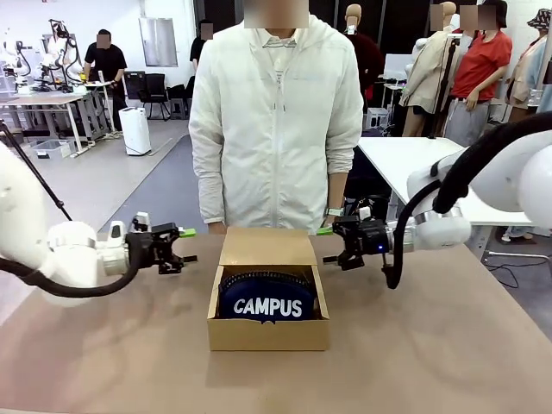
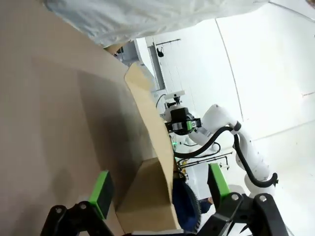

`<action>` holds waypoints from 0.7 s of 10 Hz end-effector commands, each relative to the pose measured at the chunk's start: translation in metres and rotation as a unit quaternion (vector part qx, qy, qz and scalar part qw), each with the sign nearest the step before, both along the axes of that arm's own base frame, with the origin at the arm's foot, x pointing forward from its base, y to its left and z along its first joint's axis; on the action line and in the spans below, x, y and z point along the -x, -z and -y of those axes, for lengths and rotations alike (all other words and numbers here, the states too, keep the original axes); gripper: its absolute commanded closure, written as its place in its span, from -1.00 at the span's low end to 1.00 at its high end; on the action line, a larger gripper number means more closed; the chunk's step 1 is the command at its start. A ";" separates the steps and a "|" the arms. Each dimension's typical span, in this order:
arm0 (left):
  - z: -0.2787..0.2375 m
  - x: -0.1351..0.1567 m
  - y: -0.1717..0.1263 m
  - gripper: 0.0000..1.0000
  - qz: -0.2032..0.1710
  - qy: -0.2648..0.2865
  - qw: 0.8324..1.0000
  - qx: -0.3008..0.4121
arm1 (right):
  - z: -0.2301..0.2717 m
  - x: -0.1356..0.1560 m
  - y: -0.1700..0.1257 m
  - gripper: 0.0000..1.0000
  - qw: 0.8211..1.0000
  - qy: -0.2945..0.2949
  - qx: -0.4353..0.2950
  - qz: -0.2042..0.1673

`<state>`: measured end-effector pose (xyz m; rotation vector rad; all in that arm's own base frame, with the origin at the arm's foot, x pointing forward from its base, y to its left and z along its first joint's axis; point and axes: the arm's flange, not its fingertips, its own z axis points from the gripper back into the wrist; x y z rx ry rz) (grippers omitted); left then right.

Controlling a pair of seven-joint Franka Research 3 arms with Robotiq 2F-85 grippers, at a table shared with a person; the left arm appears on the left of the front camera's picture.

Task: Pack the items into the box.
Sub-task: Close the Mailer Box.

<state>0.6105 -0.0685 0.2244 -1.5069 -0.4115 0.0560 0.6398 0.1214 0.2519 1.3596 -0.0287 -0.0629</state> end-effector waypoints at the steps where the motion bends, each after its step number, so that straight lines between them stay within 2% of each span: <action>1: 0.027 -0.014 0.005 -1.00 0.007 0.023 1.000 -0.014 | -0.014 -0.012 -0.007 -1.00 0.999 -0.026 -0.019 -0.009; 3: 0.061 -0.019 0.002 -1.00 0.043 0.042 0.997 -0.039 | -0.019 -0.007 -0.005 -1.00 0.999 -0.042 -0.026 -0.004; 5: 0.076 -0.021 -0.003 -1.00 0.058 0.063 0.995 -0.045 | -0.020 -0.005 0.002 -1.00 0.998 -0.056 -0.024 -0.017; 7: 0.085 -0.025 -0.010 -1.00 0.080 0.092 0.991 -0.047 | -0.021 -0.005 0.004 -1.00 0.997 -0.065 -0.035 -0.011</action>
